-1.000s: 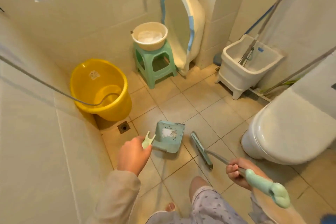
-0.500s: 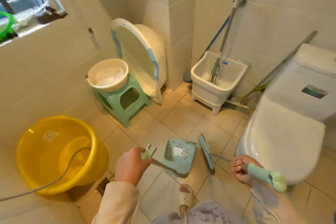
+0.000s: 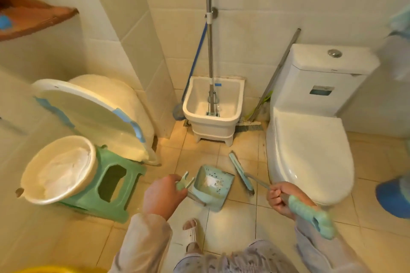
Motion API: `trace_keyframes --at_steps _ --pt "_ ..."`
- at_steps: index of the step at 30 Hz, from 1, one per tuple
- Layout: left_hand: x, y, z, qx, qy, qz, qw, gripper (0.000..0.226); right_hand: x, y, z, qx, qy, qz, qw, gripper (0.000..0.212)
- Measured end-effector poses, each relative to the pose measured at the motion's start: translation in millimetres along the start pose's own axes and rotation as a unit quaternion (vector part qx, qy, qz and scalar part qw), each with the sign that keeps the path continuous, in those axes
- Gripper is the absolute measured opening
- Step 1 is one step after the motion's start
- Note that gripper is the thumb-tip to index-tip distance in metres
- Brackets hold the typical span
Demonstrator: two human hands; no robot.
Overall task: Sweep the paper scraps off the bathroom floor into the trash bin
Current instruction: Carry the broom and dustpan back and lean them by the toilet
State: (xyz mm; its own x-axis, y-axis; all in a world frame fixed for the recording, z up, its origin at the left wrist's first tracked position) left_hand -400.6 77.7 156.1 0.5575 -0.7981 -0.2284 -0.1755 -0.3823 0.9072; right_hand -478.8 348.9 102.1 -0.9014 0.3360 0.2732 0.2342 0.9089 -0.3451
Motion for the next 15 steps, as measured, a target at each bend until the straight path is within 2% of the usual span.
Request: trace_keyframes --at_steps 5,9,15 --pt "3.8 38.3 69.6 0.023 -0.105 0.033 0.994 0.039 -18.5 -25.7 1.8 -0.007 0.020 0.109 0.994 0.026" --pt "-4.7 56.6 116.4 0.035 -0.174 0.052 0.983 0.036 -31.4 -37.9 -6.8 -0.043 0.057 0.193 0.979 0.029" --pt "-36.2 58.7 167.3 0.058 -0.253 0.104 0.960 0.035 -27.1 -50.1 -7.5 -0.086 0.079 0.224 0.968 0.030"
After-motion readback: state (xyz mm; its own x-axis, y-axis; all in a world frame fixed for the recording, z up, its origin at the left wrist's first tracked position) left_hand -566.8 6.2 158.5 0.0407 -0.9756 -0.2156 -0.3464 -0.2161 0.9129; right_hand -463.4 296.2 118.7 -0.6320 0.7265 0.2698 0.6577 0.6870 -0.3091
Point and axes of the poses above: each hand's wrist, its own z-axis towards the middle knuckle, its own y-axis out of the back of the hand, x = y × z, the point moved 1 cm from there along z, towards the middle knuckle, and after that the axes turned 3 degrees about y, right-handed, at the moved point
